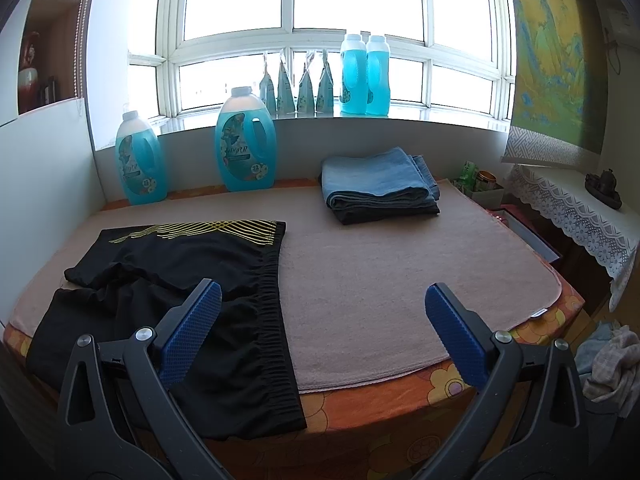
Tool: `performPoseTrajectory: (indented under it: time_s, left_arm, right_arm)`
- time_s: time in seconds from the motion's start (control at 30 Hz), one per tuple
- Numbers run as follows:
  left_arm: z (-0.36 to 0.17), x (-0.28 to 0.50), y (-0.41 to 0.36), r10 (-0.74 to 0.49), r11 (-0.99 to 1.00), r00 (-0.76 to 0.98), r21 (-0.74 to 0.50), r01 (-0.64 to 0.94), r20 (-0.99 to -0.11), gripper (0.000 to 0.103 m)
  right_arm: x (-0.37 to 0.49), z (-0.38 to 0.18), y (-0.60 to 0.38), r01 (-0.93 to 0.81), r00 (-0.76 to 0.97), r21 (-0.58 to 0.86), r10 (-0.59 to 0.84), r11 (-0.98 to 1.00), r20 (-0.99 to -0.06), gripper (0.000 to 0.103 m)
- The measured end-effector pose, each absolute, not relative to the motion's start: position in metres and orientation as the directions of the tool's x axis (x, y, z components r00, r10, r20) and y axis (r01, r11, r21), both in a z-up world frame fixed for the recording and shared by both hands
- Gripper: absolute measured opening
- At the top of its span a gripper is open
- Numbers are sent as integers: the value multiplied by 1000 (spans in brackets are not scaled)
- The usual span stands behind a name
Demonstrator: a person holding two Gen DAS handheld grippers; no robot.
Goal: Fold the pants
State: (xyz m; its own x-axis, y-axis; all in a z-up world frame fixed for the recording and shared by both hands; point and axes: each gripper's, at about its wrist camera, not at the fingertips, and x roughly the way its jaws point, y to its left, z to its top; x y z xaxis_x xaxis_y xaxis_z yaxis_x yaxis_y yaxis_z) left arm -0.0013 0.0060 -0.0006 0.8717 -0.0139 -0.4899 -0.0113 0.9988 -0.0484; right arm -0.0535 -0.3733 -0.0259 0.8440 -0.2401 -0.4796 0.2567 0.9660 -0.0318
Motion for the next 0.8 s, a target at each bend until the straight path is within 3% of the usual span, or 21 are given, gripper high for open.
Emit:
performPoseTrajectory:
  time_s: [0.37,0.63,0.8]
  left_arm:
    - [-7,-2,15,13,999,859,-26,-30,-511,102]
    - [-15,-3,29,36,999,845,2,-41,-533,102]
    - [-29,-1,46,19,999,804,-19,-37,-595,89]
  right_arm:
    - [-49,-30,-377,187,851,-51,-187,981,-490,103]
    - [-44,-43,-362,-11,863,-124,-54,992,-502,103]
    - [-48,-59,-340,-166,846,-241,13,956,-532,103]
